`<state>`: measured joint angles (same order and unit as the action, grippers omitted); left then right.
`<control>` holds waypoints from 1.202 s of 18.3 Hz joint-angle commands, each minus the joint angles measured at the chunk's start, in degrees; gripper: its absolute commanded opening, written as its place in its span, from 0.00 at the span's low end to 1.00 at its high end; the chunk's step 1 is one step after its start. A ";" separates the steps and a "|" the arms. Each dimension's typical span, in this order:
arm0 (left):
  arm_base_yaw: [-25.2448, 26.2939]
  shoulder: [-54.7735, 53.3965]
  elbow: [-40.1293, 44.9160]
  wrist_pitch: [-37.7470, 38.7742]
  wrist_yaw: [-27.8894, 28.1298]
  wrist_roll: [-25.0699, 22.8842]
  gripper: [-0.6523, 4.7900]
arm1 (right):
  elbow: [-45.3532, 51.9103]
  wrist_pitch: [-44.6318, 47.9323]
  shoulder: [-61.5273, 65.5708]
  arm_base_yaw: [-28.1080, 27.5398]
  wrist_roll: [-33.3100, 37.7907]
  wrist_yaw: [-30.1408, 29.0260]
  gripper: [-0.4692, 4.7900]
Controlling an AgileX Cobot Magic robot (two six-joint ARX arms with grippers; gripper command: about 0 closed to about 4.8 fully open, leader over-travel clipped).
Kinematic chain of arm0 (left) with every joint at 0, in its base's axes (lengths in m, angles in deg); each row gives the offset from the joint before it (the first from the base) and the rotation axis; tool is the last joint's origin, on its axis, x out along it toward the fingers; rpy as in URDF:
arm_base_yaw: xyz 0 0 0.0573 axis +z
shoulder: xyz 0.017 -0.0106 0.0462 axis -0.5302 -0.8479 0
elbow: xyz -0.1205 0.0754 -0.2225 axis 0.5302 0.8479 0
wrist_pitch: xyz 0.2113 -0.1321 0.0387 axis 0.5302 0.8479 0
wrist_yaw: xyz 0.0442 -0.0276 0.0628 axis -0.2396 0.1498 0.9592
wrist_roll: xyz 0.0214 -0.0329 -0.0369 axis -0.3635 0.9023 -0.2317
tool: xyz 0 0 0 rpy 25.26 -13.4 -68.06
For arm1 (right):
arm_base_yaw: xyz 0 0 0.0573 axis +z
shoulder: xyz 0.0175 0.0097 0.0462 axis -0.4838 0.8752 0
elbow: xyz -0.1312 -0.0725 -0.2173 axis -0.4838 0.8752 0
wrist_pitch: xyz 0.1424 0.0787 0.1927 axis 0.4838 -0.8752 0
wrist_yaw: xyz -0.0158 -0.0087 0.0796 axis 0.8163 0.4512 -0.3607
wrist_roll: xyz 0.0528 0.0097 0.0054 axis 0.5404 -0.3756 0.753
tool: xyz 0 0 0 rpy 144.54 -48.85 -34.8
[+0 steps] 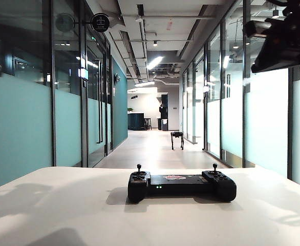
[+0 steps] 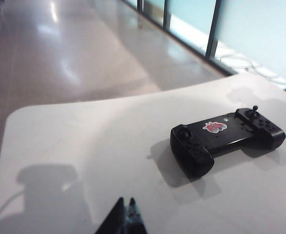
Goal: Push the left joystick on the remote control sitting on the white table forward to make the robot dog walk in a straight line until it approaches the door.
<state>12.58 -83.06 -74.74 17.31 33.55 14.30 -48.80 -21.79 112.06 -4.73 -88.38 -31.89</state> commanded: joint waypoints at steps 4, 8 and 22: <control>-0.04 16.68 4.83 13.18 4.28 -0.13 0.11 | 4.90 -1.05 -7.50 0.07 -1.09 -0.66 0.08; -0.07 23.56 4.98 23.37 3.52 2.54 0.11 | 7.91 -5.38 -15.10 0.07 -1.16 -0.57 0.08; -0.04 23.89 4.98 24.30 3.74 3.72 0.11 | 21.44 -9.90 -40.06 -0.13 -1.16 1.64 0.08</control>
<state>12.49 -59.06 -69.65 42.10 37.31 17.93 -27.91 -32.34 73.61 -4.77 -89.36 -31.06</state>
